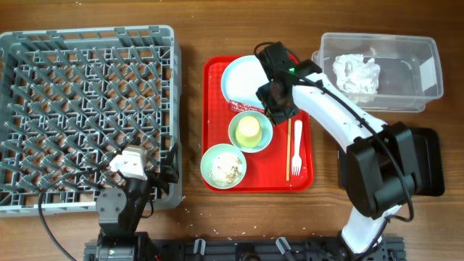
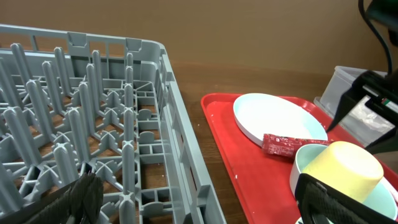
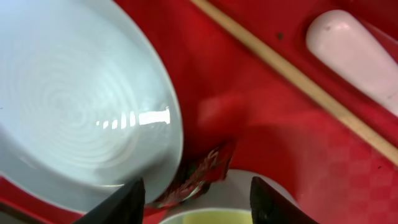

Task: Sort waste into correct bins and load items into the dishwasher rack
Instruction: 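Move the right gripper back to the plate and grasp the red wrapper, then carry the red wrapper with the right gripper into the clear bin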

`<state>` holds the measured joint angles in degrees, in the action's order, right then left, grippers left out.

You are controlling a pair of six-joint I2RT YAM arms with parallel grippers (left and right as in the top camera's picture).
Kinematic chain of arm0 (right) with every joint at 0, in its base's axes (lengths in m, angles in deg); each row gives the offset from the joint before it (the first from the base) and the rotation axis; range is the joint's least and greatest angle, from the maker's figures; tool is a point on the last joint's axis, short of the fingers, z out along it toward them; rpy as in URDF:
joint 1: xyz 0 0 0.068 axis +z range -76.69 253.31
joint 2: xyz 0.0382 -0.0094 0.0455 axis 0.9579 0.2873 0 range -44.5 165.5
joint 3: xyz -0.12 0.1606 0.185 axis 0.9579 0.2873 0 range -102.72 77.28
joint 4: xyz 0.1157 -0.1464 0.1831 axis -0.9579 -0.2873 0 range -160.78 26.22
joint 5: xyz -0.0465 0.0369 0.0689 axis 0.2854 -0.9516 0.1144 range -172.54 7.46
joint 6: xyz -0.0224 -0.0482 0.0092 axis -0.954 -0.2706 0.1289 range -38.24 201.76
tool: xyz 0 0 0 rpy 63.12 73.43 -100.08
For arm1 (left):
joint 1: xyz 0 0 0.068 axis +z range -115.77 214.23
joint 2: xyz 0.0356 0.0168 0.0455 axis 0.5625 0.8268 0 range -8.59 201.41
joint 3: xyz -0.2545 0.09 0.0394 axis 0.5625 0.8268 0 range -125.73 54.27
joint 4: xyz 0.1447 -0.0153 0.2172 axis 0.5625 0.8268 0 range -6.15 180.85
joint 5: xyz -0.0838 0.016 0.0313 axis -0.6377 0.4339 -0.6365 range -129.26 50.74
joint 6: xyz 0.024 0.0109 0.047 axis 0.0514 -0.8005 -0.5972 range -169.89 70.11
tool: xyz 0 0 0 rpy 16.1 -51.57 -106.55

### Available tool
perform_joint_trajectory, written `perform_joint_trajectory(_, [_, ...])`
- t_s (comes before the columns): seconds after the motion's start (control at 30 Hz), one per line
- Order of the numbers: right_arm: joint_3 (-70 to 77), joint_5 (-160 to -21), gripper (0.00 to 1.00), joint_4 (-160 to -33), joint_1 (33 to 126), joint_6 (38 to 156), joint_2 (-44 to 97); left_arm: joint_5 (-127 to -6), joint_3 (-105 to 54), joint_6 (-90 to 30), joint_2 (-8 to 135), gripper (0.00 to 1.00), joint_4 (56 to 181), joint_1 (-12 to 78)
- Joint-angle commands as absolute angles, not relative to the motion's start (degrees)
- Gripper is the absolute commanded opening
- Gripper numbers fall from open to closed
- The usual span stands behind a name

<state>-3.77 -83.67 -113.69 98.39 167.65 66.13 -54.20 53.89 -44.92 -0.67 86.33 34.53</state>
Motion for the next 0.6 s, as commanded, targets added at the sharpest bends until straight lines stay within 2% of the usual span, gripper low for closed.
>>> perform_joint_trajectory(0.0, [-2.51,-80.39,0.52,-113.48,98.47,170.38,66.02,-54.88,53.93,-45.62,-0.93,1.00,86.70,34.77])
perform_joint_trajectory(0.23, [-2.51,-81.94,0.52,-112.49,98.54,170.25,68.62,-54.88,53.93,-45.64,-0.93,1.00,86.70,34.77])
perform_joint_trajectory(0.33, [-2.51,-82.62,0.48,-112.03,98.54,170.19,69.50,-54.88,53.93,-45.64,-0.93,1.00,86.70,34.77])
perform_joint_trajectory(0.4, [-2.51,-83.87,0.37,-112.01,98.54,170.03,69.50,-54.88,53.93,-45.62,-0.93,1.00,86.70,34.77])
perform_joint_trajectory(0.5, [-2.53,-83.82,0.04,-112.23,98.34,168.72,69.50,-54.86,53.93,-45.64,-0.93,1.00,86.70,34.77])
perform_joint_trajectory(0.57, [-2.59,-83.87,0.04,-112.51,97.56,168.68,69.15,-54.88,53.93,-45.64,-0.93,1.00,86.70,34.77])
